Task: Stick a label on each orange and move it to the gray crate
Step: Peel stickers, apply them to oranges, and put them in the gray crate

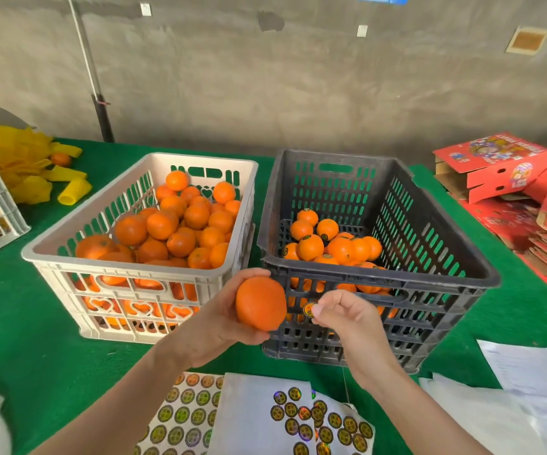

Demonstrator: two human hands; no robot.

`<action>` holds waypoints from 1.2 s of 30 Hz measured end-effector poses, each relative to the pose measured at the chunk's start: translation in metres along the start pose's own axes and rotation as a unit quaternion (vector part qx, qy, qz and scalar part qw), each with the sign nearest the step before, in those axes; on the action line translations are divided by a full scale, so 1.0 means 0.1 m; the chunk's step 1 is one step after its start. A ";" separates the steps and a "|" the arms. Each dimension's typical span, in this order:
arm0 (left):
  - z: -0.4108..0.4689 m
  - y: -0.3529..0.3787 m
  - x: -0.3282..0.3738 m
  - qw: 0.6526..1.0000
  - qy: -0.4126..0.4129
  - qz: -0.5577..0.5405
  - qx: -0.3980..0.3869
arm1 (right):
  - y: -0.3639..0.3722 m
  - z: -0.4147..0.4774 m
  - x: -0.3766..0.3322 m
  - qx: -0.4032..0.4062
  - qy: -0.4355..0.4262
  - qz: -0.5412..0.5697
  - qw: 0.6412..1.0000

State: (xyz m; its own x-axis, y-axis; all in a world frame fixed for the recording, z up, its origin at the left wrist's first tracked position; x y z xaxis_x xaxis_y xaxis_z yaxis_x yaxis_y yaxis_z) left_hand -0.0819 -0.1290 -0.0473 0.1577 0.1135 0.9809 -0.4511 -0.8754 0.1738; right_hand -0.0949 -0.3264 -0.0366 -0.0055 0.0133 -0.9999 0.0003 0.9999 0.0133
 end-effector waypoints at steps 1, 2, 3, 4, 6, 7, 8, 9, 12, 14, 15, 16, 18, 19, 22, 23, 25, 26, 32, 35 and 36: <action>-0.01 0.04 0.06 0.999 0.008 -0.047 -0.008 | 0.02 -0.01 -0.09 -0.002 -0.020 0.015 1.000; 0.00 0.07 0.11 0.995 0.016 -0.098 -0.016 | 0.05 -0.02 -0.18 -0.003 -0.041 0.030 0.999; 0.00 0.11 0.16 0.988 0.024 -0.150 -0.022 | 0.07 -0.03 -0.26 -0.006 -0.061 0.045 0.997; 0.02 0.14 0.20 0.979 0.031 -0.199 -0.027 | 0.09 -0.04 -0.34 -0.012 -0.075 0.059 0.995; 0.05 0.19 0.26 0.957 0.051 -0.284 -0.030 | 0.13 -0.08 -0.46 -0.020 -0.092 0.078 0.992; 0.06 0.21 0.28 0.945 0.062 -0.319 -0.028 | 0.14 -0.10 -0.51 -0.022 -0.098 0.085 0.991; 0.07 0.22 0.30 0.935 0.071 -0.348 -0.024 | 0.16 -0.11 -0.54 -0.025 -0.102 0.091 0.990; 0.08 0.23 0.32 0.926 0.078 -0.370 -0.022 | 0.18 -0.13 -0.58 -0.030 -0.104 0.094 0.990; 0.08 0.28 0.36 0.914 0.080 -0.397 -0.016 | 0.26 -0.17 -0.61 -0.050 -0.092 0.094 0.990; 0.09 0.32 0.39 0.916 0.085 -0.391 -0.008 | 0.32 -0.18 -0.60 -0.059 -0.070 0.114 0.989; 0.10 0.35 0.40 0.920 0.093 -0.382 -0.009 | 0.35 -0.19 -0.60 -0.061 -0.061 0.135 0.987; 0.10 0.38 0.42 0.923 0.102 -0.371 -0.010 | 0.38 -0.18 -0.59 -0.063 -0.057 0.155 0.984; 0.09 0.44 0.45 0.927 0.112 -0.358 -0.003 | 0.41 -0.17 -0.56 -0.051 -0.049 0.187 0.980; 0.10 0.45 0.44 0.926 0.111 -0.360 0.006 | 0.42 -0.15 -0.55 -0.040 -0.042 0.196 0.979; 0.09 0.47 0.43 0.920 0.101 -0.378 0.028 | 0.44 -0.13 -0.53 -0.022 -0.034 0.197 0.980; 0.09 0.47 0.43 0.918 0.098 -0.383 0.032 | 0.45 -0.13 -0.52 -0.016 -0.036 0.193 0.980; 0.09 0.48 0.44 0.916 0.097 -0.389 0.033 | 0.45 -0.13 -0.52 -0.002 -0.050 0.180 0.982; 0.09 0.48 0.44 0.916 0.097 -0.389 0.032 | 0.45 -0.13 -0.52 0.007 -0.060 0.171 0.983; 0.06 0.47 0.45 0.936 0.101 -0.337 0.019 | 0.42 -0.09 -0.41 0.024 -0.109 0.155 0.982; 0.03 0.42 0.44 0.952 0.100 -0.289 0.013 | 0.40 -0.13 -0.43 -0.028 -0.154 0.101 0.983; 0.03 0.40 0.44 0.960 0.097 -0.261 0.016 | 0.39 -0.15 -0.45 -0.049 -0.186 0.046 0.980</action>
State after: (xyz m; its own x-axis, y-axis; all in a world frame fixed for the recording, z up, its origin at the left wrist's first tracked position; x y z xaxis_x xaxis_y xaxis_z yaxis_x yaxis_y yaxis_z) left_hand -0.0908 -0.1603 0.0028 0.1878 0.6239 0.7586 -0.3264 -0.6888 0.6473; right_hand -0.1100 -0.2878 0.0091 0.3551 0.1199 -0.9271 -0.1120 0.9901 0.0851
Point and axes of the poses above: each hand's wrist, its own z-axis towards the middle knuckle, its own y-axis out of the palm, x = y × z, the point moved 3 cm from there along z, towards the middle knuckle, and after that the axes turned 2 degrees about -y, right-handed, at the moved point
